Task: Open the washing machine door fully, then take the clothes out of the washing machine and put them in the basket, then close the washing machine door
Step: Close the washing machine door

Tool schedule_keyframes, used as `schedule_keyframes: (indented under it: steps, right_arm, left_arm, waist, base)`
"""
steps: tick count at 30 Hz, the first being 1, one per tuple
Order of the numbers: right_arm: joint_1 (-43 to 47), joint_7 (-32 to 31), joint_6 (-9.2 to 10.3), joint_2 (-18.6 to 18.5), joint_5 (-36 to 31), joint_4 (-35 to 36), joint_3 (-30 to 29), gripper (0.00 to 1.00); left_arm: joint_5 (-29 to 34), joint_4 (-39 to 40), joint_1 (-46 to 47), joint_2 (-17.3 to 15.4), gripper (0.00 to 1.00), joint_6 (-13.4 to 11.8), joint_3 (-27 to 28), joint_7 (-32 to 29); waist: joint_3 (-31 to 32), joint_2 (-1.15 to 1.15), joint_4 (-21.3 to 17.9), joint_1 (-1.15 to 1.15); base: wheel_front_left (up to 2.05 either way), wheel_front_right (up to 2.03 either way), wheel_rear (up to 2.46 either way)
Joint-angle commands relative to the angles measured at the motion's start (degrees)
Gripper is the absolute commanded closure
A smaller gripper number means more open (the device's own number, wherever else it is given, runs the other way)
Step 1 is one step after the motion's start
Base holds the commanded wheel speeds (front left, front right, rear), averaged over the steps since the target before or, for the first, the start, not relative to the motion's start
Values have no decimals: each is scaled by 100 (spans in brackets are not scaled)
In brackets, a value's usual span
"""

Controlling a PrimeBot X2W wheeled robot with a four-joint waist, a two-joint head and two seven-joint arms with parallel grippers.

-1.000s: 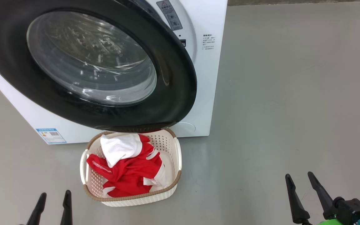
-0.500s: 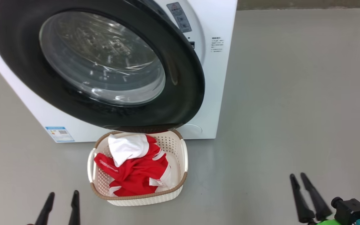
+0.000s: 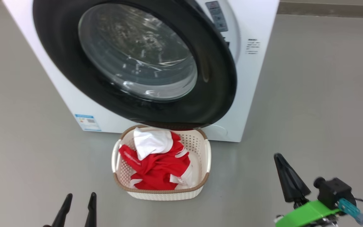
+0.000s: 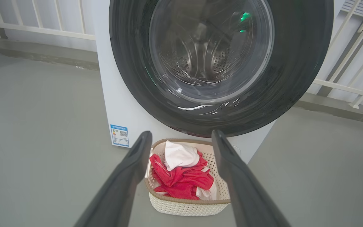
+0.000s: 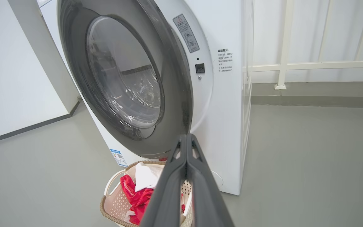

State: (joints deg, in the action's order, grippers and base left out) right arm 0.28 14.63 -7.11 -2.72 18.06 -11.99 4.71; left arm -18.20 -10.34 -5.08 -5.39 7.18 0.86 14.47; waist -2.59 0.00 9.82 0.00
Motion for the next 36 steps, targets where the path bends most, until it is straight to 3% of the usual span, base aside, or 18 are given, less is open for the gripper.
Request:
schedule_keyframes:
  steps: [1,12,36]
  right_arm:
    - [-321,37,-37,-47,70,86,213,100]
    - [-1429,37,-37,-72,216,-189,592,100]
    - [-3492,37,-37,-289,159,-814,300,100]
  left_arm:
    - [-24,136,180,-12,0,31,158,52]
    - [-155,151,447,73,0,31,-34,52]
    - [-642,28,1584,189,0,31,-723,52]
  waist:
    - [-71,0,187,0]
    - [-461,0,551,0]
    - [-1794,0,1114,0]
  base:
    - [0,0,0]
    - [0,0,0]
    - [0,0,0]
